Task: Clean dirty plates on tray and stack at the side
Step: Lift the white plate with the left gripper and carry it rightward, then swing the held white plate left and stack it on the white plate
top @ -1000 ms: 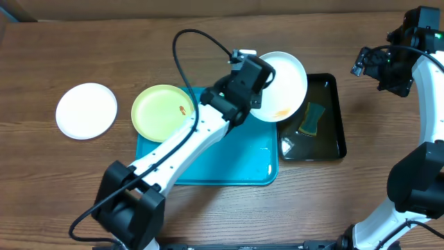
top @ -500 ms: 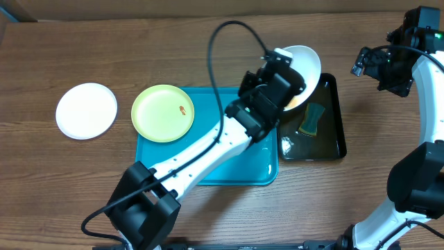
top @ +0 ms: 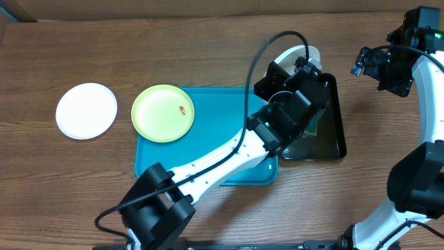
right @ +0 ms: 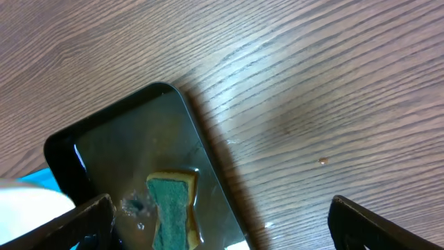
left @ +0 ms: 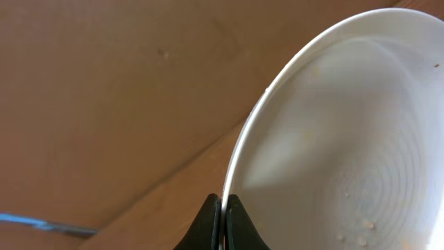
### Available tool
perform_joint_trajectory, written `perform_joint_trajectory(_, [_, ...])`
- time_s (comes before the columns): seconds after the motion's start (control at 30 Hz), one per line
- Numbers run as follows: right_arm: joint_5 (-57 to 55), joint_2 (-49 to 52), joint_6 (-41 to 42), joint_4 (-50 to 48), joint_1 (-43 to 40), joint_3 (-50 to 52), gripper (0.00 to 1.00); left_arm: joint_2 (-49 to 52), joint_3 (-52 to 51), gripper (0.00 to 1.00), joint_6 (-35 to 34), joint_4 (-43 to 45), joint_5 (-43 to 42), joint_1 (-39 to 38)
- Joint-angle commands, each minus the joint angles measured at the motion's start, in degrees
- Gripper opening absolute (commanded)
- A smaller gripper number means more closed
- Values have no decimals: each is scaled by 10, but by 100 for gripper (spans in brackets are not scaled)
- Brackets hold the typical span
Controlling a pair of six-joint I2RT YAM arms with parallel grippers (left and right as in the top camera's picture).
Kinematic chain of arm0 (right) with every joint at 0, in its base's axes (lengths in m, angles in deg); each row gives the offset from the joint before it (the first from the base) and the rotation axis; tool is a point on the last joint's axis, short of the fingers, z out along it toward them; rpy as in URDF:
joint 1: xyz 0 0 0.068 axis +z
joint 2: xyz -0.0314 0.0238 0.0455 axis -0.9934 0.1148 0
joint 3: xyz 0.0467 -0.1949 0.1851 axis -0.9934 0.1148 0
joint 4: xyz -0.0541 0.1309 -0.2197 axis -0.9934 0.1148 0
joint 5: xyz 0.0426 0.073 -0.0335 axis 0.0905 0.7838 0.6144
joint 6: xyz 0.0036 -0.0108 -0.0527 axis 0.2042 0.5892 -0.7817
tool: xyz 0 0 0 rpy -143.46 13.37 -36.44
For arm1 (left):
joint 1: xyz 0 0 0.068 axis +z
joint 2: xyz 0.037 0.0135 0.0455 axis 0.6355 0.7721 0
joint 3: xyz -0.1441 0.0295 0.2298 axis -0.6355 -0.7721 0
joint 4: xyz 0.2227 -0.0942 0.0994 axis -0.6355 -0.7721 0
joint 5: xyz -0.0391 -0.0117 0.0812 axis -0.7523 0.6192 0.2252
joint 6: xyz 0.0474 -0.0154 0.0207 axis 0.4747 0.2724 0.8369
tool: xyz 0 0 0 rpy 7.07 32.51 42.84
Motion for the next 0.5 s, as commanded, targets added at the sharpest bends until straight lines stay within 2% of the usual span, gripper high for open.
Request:
perform_joint_trajectory(0.0, [-1, -3, 2, -1, -2, -8, 100, 14, 15, 4, 43, 7, 58, -3])
perform_joint_trajectory(0.07, [-1, -3, 2, -1, -2, -8, 100, 14, 15, 4, 37, 11, 58, -4])
perform_joint_trajectory(0.23, [-1, -3, 2, -1, -2, -8, 100, 14, 15, 4, -31, 10, 49, -2])
perform_joint_trajectory(0.33, [-1, -3, 2, -1, -2, -8, 100, 14, 15, 4, -70, -21, -1, 0])
perform_joint_trajectory(0.47, [-1, -3, 2, -1, -2, -8, 100, 14, 15, 4, -156, -91, -92, 9])
